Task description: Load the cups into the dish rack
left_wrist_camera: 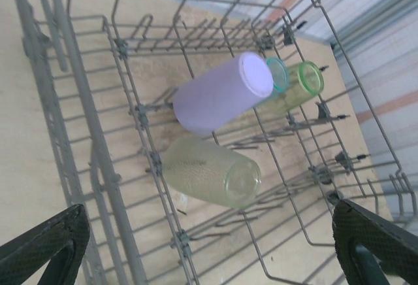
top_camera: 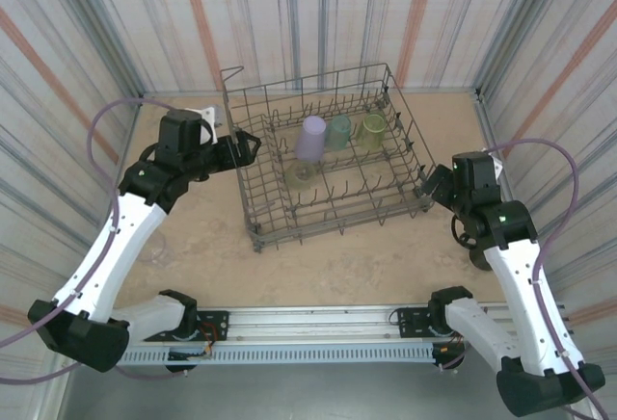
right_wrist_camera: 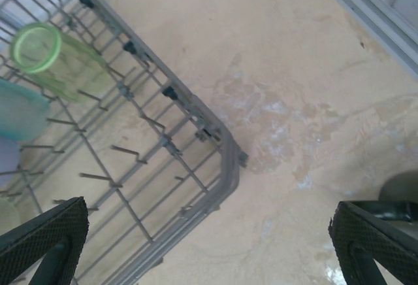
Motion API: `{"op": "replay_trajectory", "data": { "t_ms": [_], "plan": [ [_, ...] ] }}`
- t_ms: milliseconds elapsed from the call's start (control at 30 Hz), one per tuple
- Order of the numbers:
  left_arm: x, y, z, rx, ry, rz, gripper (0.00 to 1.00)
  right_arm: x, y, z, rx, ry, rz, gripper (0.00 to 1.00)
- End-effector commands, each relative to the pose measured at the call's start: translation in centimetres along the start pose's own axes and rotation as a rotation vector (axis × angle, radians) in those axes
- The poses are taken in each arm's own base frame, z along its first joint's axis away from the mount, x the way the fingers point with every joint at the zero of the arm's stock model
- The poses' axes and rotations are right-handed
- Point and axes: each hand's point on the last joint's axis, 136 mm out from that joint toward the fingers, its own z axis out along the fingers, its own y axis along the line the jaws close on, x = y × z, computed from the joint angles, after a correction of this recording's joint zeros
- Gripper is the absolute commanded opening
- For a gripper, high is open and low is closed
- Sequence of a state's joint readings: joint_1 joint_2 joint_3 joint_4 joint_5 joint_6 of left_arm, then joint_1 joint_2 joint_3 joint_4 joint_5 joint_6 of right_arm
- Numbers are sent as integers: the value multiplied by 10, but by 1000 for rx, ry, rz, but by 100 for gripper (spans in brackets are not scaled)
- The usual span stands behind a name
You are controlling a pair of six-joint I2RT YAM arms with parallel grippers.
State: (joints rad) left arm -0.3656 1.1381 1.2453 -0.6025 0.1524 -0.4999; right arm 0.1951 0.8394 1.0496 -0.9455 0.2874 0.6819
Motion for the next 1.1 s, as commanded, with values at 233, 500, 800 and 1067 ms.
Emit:
{"op": "replay_trajectory", "data": {
  "t_ms": [233, 500, 800, 1067],
  "plan": [
    [-34, 25, -26, -141, -109, 33, 99, 4, -38, 20, 77, 112, 80, 99],
    [-52, -8, -20, -11, -83, 24, 99, -4, -83, 41, 190, 175, 203, 99],
    [-39, -44, -5, 88, -27, 35, 99, -3, -118, 60, 235, 179, 336, 99],
    [-27, -71, 1, 154, -2, 59, 99, 6, -135, 85, 288, 190, 376, 84]
  ]
}}
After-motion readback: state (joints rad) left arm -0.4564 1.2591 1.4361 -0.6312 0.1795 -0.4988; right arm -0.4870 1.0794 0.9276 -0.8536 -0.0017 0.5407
